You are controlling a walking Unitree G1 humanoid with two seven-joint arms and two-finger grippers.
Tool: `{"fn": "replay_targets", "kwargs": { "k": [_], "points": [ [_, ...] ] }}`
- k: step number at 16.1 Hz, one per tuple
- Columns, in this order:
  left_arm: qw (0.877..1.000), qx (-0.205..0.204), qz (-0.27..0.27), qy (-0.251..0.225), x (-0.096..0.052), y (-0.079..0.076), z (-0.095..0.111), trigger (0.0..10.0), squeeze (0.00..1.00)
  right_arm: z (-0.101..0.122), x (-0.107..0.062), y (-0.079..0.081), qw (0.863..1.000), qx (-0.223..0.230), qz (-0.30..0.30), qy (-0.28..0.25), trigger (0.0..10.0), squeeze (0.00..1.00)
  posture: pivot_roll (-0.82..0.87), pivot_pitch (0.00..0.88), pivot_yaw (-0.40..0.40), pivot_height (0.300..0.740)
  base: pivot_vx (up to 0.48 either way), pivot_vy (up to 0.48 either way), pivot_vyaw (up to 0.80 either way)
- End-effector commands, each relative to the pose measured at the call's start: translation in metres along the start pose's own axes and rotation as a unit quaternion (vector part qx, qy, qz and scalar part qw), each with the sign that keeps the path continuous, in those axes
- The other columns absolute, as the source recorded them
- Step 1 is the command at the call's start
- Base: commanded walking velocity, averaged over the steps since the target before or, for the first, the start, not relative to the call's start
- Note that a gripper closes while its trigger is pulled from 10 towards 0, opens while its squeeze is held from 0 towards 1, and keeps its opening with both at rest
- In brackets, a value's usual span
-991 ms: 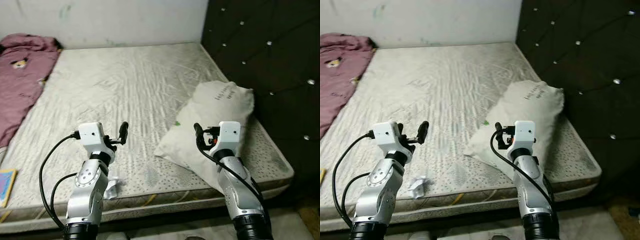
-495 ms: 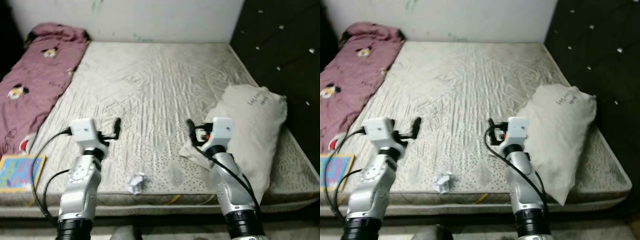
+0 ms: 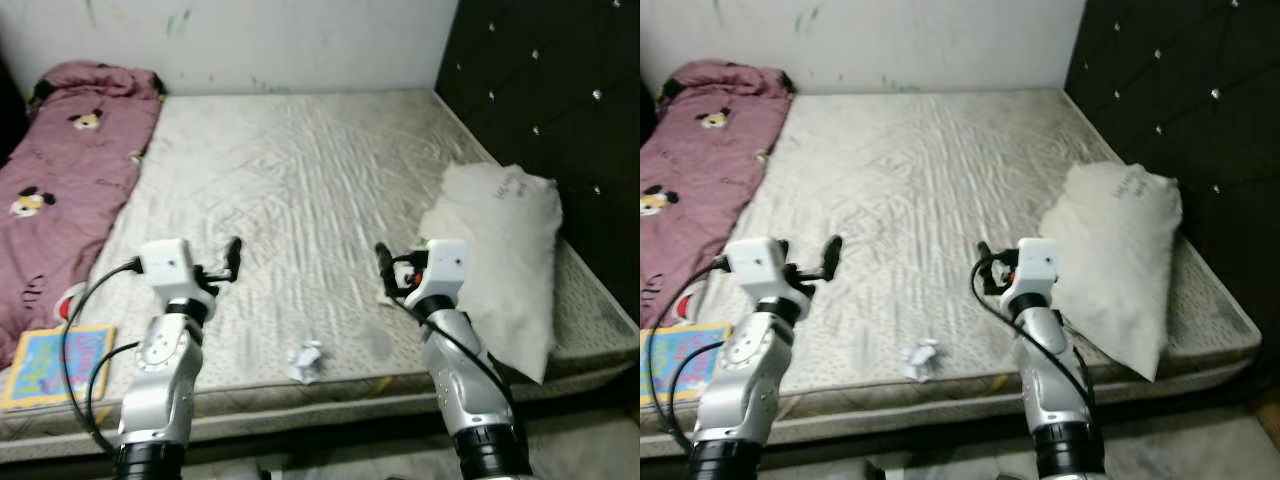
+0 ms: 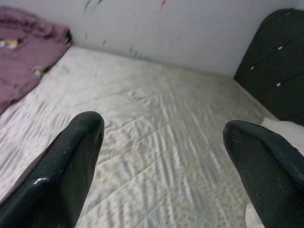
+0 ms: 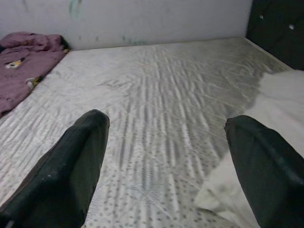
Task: Clean up the room
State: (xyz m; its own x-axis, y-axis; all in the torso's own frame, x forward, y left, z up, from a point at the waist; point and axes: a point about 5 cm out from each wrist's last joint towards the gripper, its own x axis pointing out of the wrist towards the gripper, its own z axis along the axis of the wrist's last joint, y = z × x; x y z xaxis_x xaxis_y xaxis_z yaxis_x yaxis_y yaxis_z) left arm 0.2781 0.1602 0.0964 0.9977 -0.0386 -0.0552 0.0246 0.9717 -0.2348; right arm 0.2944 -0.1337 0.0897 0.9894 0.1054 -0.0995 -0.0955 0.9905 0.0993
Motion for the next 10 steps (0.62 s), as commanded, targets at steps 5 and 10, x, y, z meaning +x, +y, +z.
{"fn": "replay_targets", "kwargs": {
  "k": [5,10],
  "points": [
    [0.999,0.041,-0.017,0.007,-0.002,-0.001,-0.003,10.0,0.00,0.000,-0.001,-0.011,1.000,-0.006,-0.019,0.002,10.0,0.00,0.05,0.000,0.023,0.740,0.000,0.000,0.38],
    [0.999,0.044,-0.007,0.009,-0.005,0.005,-0.002,10.0,0.00,0.004,-0.005,-0.016,0.999,-0.009,-0.032,-0.005,10.0,0.00,0.05,0.000,0.028,0.740,0.000,0.000,0.16]
  ]
}}
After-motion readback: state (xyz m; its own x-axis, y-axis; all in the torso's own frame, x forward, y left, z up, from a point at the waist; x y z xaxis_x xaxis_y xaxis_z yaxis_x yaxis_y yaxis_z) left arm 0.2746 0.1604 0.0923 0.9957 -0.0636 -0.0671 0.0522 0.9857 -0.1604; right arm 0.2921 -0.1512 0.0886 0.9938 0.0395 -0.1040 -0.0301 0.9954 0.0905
